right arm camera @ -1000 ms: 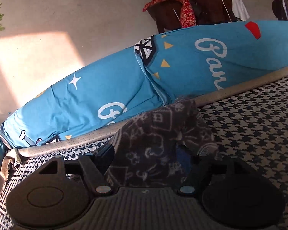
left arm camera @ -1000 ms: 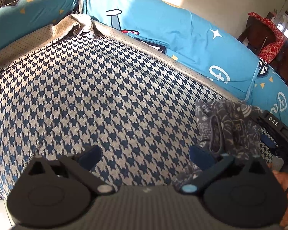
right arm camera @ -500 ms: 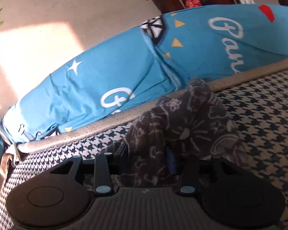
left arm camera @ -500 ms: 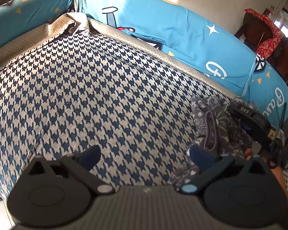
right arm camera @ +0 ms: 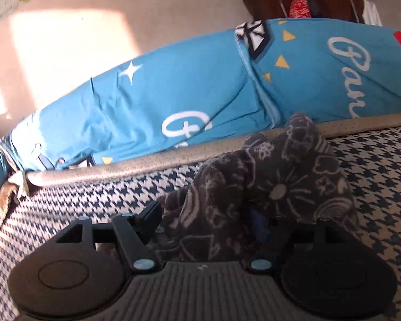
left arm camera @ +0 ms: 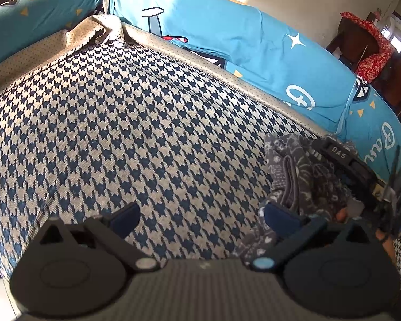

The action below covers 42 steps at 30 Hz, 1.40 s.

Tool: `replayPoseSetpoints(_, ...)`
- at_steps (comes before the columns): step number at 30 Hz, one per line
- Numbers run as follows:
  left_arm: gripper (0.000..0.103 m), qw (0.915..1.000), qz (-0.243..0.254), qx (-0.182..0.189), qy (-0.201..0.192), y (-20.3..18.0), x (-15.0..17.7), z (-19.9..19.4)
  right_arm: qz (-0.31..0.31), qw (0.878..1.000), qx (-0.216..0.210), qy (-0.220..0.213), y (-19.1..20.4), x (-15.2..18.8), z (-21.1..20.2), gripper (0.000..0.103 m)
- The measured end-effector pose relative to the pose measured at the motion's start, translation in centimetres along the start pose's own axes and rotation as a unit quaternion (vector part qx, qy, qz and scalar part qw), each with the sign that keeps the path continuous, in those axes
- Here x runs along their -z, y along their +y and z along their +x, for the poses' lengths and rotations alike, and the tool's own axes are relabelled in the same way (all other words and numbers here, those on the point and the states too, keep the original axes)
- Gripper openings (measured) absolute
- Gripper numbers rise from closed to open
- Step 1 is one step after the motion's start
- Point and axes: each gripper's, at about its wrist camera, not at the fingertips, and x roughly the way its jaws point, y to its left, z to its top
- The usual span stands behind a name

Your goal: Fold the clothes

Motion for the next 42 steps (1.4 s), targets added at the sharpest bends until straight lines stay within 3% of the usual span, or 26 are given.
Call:
replayPoseSetpoints(5,0.103,1.0,-0.002,-0.002,0.0,0.0,0.0,0.0,-0.012,0.999,-0.035,-0.028,0.8,-0.8,-2.8,0.069)
replayPoseSetpoints(10,0.103,1.0,-0.002,-0.006,0.0,-0.1,0.1,0.1,-0.029,0.995,-0.098,0.009,2.9,-0.2,-2.6,0.064)
replayPoseSetpoints(13,0.103,1.0,-0.003,-0.008,0.0,-0.1,0.0,0.1,-0.027,0.996,-0.078,0.037,3.1,1.0,-1.1,0.063)
replayPoseSetpoints(17,0.103,1.0,-0.004,-0.008,0.0,-0.1,0.0,0.1,-0.007,0.996,-0.057,0.063,2.8,2.5,0.8,0.054)
replayPoseSetpoints(20,0.103,1.0,-0.003,-0.007,0.0,-0.2,0.0,0.1,0.018,0.997,-0.061,0.053,2.4,2.6,0.6,0.037)
replayPoseSetpoints(22,0.103,1.0,-0.001,-0.006,0.001,-0.3,0.0,0.1,0.023,0.996,-0.065,0.048,2.3,2.4,0.4,0.016)
replayPoseSetpoints(30,0.103,0.9999,-0.002,-0.012,-0.003,0.0,0.0,0.0,-0.053,0.994,-0.089,0.036,5.5,3.3,-0.8,0.013)
replayPoseSetpoints(33,0.103,0.9999,-0.006,-0.015,-0.001,0.1,0.0,0.1,-0.096,0.99,-0.081,0.059,6.2,4.6,0.2,0.013)
replayPoseSetpoints(35,0.103,0.9999,-0.005,-0.016,0.0,0.1,0.0,0.2,-0.083,0.99,-0.087,0.072,5.7,4.9,0.9,0.014)
replayPoseSetpoints(42,0.103,0.9998,-0.002,-0.022,-0.004,0.1,-0.1,0.3,-0.076,0.991,-0.092,0.055,5.9,3.8,-1.1,0.029)
